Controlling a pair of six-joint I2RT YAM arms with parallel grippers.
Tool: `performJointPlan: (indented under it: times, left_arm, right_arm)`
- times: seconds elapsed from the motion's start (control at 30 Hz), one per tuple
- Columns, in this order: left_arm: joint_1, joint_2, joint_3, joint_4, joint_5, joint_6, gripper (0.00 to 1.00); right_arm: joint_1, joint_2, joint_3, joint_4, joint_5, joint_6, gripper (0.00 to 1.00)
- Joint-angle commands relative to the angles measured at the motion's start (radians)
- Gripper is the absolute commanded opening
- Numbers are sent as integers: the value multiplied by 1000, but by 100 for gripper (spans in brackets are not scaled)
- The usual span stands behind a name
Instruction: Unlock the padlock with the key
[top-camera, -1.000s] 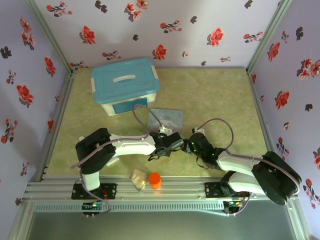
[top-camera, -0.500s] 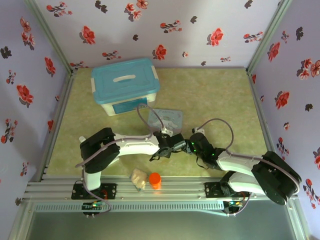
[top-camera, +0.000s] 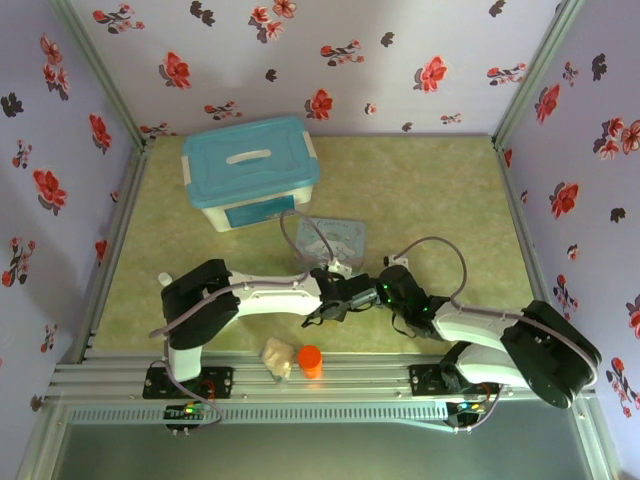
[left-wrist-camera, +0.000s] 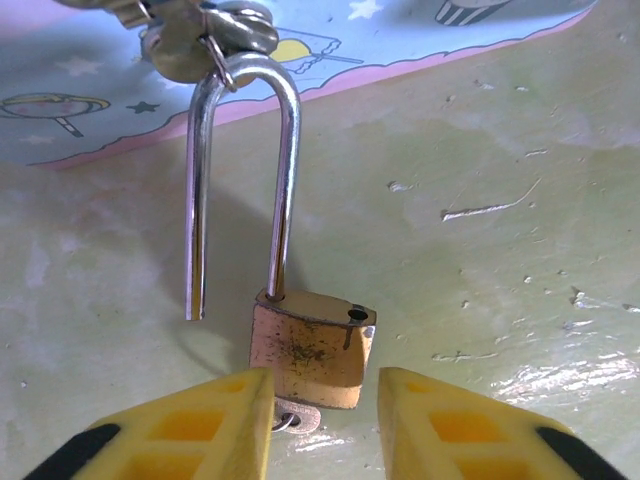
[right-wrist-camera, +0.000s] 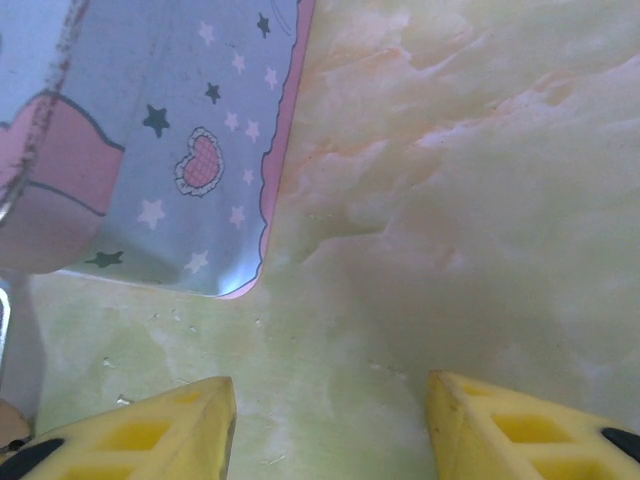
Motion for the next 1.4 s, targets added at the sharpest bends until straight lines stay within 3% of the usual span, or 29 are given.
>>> performJointPlan:
  times: [0.0, 0.1, 0.17, 0.23, 0.33, 0.47, 0.7, 1.1, 1.37]
  left_arm:
    - [23, -111, -44, 26, 0, -6, 40]
    - [67, -254, -126, 126, 39, 10, 50]
    - [110, -350, -199, 212, 84, 10, 64]
    - [160, -433, -279, 328, 149, 12, 77]
    - [238, -532, -421, 521, 241, -29, 85]
    - [302, -600, -519, 611, 287, -68, 88]
    - [311, -637, -542, 560, 289, -52, 90]
    - [312, -654, -584, 604, 287, -70, 91]
    - [317, -650, -584, 603, 288, -66, 92]
  right_arm:
    - [-1, -62, -29, 24, -66, 28, 55]
    - [10, -120, -30, 16, -142, 34, 58]
    - [45, -156, -27, 15, -165, 33, 58]
    - [94, -168, -4, -7, -155, 31, 59]
    - [161, -119, 58, -37, -122, 48, 59]
    - [223, 24, 134, -25, -93, 76, 58]
    - [251, 237, 223, -8, -82, 105, 55]
    - [256, 351, 273, 22, -89, 118, 52]
    - [259, 409, 314, -57, -94, 147, 42]
